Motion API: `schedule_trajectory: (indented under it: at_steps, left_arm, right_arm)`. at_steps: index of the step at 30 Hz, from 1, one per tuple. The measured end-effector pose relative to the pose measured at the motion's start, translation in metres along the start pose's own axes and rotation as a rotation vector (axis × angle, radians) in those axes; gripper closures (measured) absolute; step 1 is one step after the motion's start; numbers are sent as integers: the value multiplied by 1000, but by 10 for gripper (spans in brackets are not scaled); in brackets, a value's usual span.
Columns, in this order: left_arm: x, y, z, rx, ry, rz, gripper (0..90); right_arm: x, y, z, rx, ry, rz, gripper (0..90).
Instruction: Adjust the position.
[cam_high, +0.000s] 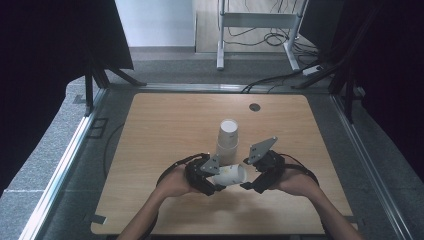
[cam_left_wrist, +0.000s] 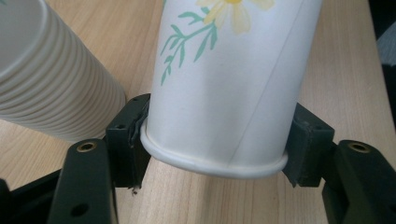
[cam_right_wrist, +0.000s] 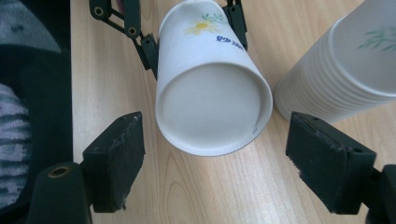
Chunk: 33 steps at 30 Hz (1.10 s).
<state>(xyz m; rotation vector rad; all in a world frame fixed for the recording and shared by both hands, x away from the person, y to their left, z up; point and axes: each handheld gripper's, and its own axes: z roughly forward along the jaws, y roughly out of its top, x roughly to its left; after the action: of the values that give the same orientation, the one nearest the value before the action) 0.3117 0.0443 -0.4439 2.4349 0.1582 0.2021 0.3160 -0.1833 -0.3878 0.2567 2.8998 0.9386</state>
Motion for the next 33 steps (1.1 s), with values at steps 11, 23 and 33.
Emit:
schedule_trajectory:
  at_steps: [11,23,33]
  left_arm:
    - [-9,8,8,95,27,63,345]
    - [-16,13,14,147,51,114,345]
    - [-21,15,16,164,79,144,344]
  right_arm:
    - [3,4,22,126,20,-30,199]
    - [4,4,44,220,60,-45,227]
    - [4,3,54,256,79,-30,259]
